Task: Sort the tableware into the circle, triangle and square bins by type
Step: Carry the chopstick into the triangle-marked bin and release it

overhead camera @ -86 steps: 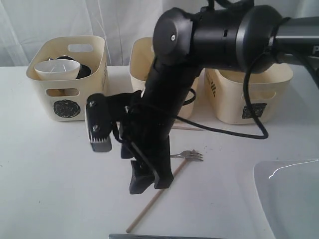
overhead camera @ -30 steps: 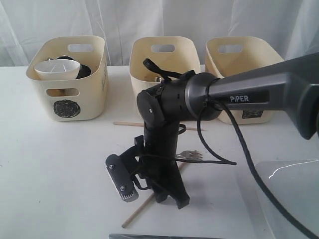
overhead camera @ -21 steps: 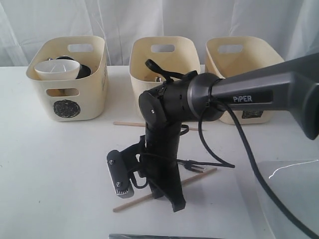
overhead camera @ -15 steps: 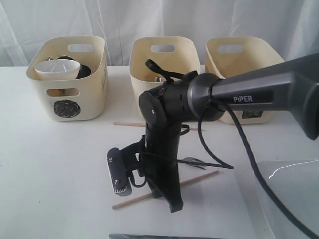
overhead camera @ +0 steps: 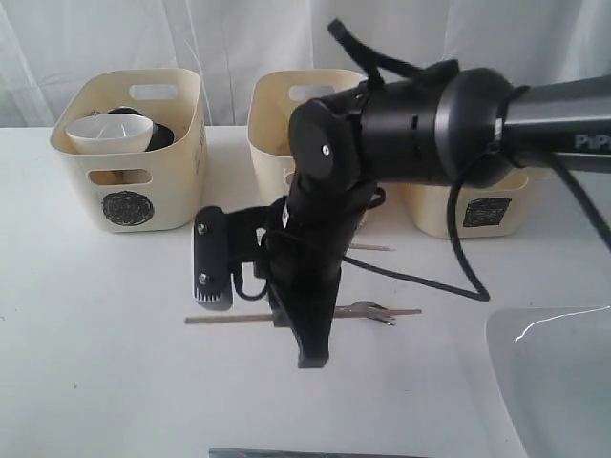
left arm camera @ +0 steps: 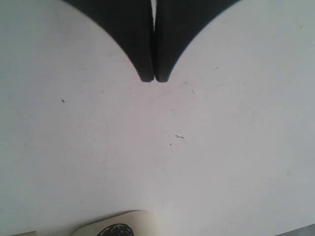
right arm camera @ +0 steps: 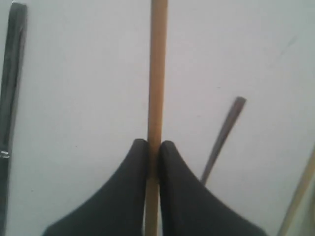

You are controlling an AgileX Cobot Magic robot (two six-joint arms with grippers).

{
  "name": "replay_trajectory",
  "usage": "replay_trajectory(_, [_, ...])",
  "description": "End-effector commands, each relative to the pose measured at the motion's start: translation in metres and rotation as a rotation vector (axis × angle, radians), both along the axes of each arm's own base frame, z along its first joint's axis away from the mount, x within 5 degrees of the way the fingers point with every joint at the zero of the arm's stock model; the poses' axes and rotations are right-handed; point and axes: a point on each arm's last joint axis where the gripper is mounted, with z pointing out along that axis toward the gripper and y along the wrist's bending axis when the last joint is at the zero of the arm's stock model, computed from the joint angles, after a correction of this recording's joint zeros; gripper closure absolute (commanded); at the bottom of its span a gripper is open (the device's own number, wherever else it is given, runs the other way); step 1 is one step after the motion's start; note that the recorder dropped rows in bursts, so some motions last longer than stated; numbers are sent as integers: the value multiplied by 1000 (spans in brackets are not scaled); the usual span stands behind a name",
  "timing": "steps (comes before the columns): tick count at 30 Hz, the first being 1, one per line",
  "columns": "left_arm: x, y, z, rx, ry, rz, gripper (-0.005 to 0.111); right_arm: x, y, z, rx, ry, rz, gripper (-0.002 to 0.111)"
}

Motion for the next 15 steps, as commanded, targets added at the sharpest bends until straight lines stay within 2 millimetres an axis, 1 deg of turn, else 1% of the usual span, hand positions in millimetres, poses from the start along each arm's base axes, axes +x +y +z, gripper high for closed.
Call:
replay_trajectory(1, [0,0,0,-8,-3,0,107,4,0,48,135,-155,-95,108])
replay_trajectory(2, [0,0,0,-8,-3,0,107,8,-4,67,167,-251,-126,108])
replay_trajectory(3, [0,0,0,-8,-3,0,107,10,-6,75,187,-289,-151,108])
replay_trajectory(4, [0,0,0,-8,-3,0,107,18,-18,90,208,-387,-213,108])
replay_trajectory(5, [0,0,0,-8,-3,0,107,21,-25,94,214,-421,-246,108])
replay_trajectory(6, [0,0,0,-8,-3,0,107,27,-36,102,227,-471,-307,108])
replay_trajectory(8, [0,0,0,-8,-3,0,107,38,-52,112,296,-523,-422,108])
replay_trajectory(12, [0,0,0,-8,-3,0,107,68,-87,133,615,-639,-709,108])
replay_trajectory(13, [0,0,0,-8,-3,0,107,75,-93,136,700,-668,-756,108])
replay_trajectory(15, [0,0,0,-8,-3,0,107,85,-97,142,842,-733,-776,108])
